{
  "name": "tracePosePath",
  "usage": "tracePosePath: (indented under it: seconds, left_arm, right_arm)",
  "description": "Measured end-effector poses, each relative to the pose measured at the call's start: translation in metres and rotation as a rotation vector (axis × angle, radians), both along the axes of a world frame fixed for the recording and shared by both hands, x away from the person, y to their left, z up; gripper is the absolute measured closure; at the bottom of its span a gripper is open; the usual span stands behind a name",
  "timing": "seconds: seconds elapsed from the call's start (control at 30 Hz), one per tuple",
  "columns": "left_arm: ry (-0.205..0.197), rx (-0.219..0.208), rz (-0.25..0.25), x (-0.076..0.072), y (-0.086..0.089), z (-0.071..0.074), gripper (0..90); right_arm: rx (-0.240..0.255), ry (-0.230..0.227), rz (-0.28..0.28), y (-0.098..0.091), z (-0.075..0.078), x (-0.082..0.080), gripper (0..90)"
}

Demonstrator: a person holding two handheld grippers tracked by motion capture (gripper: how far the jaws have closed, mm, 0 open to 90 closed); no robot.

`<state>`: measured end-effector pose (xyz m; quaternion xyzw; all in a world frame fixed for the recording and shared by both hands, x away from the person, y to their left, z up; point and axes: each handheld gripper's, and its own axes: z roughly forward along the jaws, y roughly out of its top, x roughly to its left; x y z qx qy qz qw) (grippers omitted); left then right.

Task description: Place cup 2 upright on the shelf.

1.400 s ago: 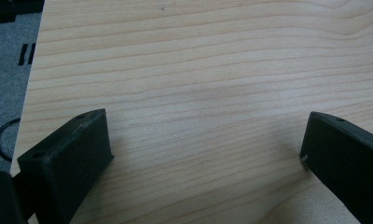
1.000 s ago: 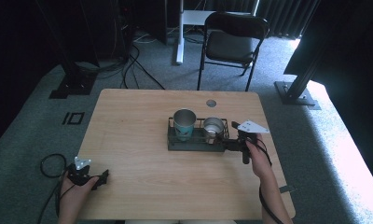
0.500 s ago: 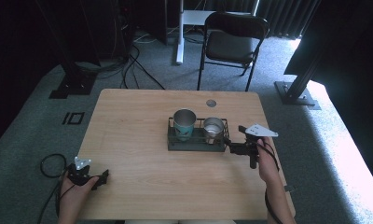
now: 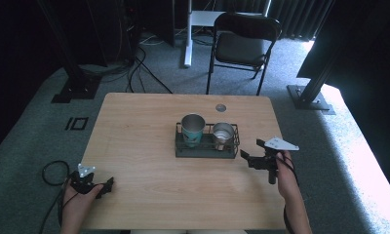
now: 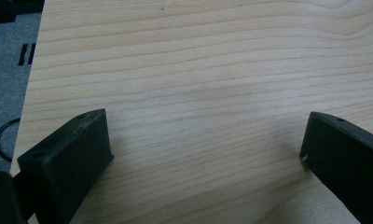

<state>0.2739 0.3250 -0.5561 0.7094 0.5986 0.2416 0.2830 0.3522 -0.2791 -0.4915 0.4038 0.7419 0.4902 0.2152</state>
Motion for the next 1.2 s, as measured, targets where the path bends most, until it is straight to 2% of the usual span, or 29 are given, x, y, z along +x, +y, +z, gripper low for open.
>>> tracePosePath:
  seconds: [0.47,0.63,1.0,1.2]
  left_arm:
    - [0.000,0.000,0.000,0.000,0.000,0.000,2.3]
    - [0.000,0.000,0.000,0.000,0.000,0.000,2.3]
    - [-0.001,-0.001,0.001,0.000,0.000,0.000,2.3]
    - [-0.001,-0.001,0.001,0.000,0.000,0.000,2.3]
  right_arm:
    - [-0.010,0.056,-0.056,-0.019,-0.023,-0.015,11.5]
    - [-0.041,0.083,-0.056,-0.024,-0.033,-0.021,11.5]
    - [-0.060,0.127,-0.084,-0.030,-0.048,-0.033,11.5]
    - [-0.081,0.158,-0.124,-0.035,-0.054,-0.040,11.5]
